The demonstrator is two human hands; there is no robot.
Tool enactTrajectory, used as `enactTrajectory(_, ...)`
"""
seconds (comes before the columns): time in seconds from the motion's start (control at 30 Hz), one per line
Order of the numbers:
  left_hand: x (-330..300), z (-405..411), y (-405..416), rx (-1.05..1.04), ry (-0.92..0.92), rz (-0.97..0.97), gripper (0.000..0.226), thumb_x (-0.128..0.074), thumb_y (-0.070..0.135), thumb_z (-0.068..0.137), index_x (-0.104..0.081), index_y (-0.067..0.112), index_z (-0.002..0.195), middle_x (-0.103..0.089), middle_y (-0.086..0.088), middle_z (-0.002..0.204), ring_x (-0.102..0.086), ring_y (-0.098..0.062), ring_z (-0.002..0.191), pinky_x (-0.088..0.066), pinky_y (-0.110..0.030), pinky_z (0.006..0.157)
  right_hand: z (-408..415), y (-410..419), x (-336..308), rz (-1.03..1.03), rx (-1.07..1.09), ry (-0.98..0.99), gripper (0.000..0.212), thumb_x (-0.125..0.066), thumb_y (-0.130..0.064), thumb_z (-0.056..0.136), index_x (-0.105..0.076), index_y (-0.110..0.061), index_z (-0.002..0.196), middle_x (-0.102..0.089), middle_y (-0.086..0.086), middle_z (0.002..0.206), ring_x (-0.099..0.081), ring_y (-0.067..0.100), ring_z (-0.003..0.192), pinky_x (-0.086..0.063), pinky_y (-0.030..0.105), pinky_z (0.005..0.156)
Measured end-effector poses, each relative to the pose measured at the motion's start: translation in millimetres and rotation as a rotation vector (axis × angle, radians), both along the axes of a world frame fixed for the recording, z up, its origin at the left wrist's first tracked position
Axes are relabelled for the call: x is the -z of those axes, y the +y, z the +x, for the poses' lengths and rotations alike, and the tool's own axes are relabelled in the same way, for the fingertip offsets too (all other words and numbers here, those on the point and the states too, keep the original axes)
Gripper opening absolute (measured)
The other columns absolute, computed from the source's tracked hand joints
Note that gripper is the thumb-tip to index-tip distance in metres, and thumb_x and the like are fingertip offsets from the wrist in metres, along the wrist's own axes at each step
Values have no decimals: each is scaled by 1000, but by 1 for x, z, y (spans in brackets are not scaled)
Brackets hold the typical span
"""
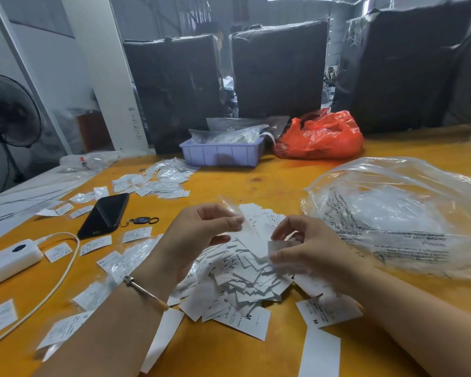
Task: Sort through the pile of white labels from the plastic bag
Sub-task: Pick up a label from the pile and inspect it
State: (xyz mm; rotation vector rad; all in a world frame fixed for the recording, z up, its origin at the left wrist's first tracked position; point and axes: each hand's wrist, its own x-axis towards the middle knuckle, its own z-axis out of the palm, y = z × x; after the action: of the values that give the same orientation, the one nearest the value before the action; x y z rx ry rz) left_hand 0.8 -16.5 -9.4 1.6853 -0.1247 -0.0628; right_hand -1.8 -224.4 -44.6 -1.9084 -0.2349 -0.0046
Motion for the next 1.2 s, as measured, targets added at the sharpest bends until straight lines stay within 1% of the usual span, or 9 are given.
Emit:
enactTrajectory(0.17,-3,-3,1,44,-19,-81,25,-78,11,67,-59,8,83,-76,-16,91,-75,-26,84,-58,-24,67,3,-10,-4,135,-19,13,21,-78,5,70,-70,-10,82,-66,8,75,-61,19,68,-51,31,67)
enactTrajectory(0.27,-4,-4,0,59,-40,-52,37,-80,22,58,-70,9,90,-77,-13,89,-74,-20,77,-57,-21,64,4,-17,-7,242,-10,19,24,-73,7,74,-75,-14,85,-66,11,79,-63,20,71,-53,29,66)
enactTrajectory(0.47,-4,-5,-1,107,-71,-8,33,-83,36,51,-80,15,76,-74,-8,75,-66,-16,68,-55,-24,67,5,-22,-11,261,53,5,38,-52,16,82,-78,-11,80,-74,8,81,-66,15,79,-53,18,65)
enactTrajectory(0.53,-4,-7,-2,151,-81,19,30,-83,36,53,-78,13,72,-70,-6,69,-63,-13,64,-55,-20,63,4,-20,-14,269,37,18,32,-56,10,83,-79,-13,82,-74,12,91,-62,27,94,-53,31,81)
enactTrajectory(0.6,-4,-9,-4,223,-87,62,29,-83,33,57,-73,10,71,-65,-3,65,-59,-10,62,-51,-18,61,0,-17,-18,300,-27,3,10,-71,-14,79,-79,-14,85,-72,15,95,-59,34,100,-46,42,91)
enactTrajectory(0.7,-4,-14,-10,330,-80,148,17,-82,26,66,-69,15,69,-61,1,65,-55,-9,63,-47,-17,61,-8,-11,-21,202,-175,-91,35,-77,-45,65,-78,-17,88,-73,10,90,-62,23,88,-42,34,79)
enactTrajectory(0.8,-2,-14,-12,358,-93,219,9,-80,16,75,-71,15,73,-64,-5,70,-60,-10,68,-47,-19,62,-15,-6,-25,81,-269,-158,30,-75,-44,70,-78,-18,85,-74,1,85,-68,15,82,-49,28,73)
enactTrajectory(1.03,-4,-13,-11,256,-129,182,11,-75,24,77,-80,22,86,-76,1,86,-65,-3,74,-50,-12,64,-12,-11,-25,69,-267,-41,36,-79,-45,58,-79,-16,79,-73,12,79,-67,36,83,-48,42,74)
enactTrajectory(1.2,-2,-14,-11,280,-149,133,10,-72,2,82,-73,3,91,-75,-7,86,-69,-11,77,-54,-20,71,-14,-8,-22,41,-327,12,37,-78,-49,63,-79,-17,81,-73,12,82,-65,24,79,-46,34,72)
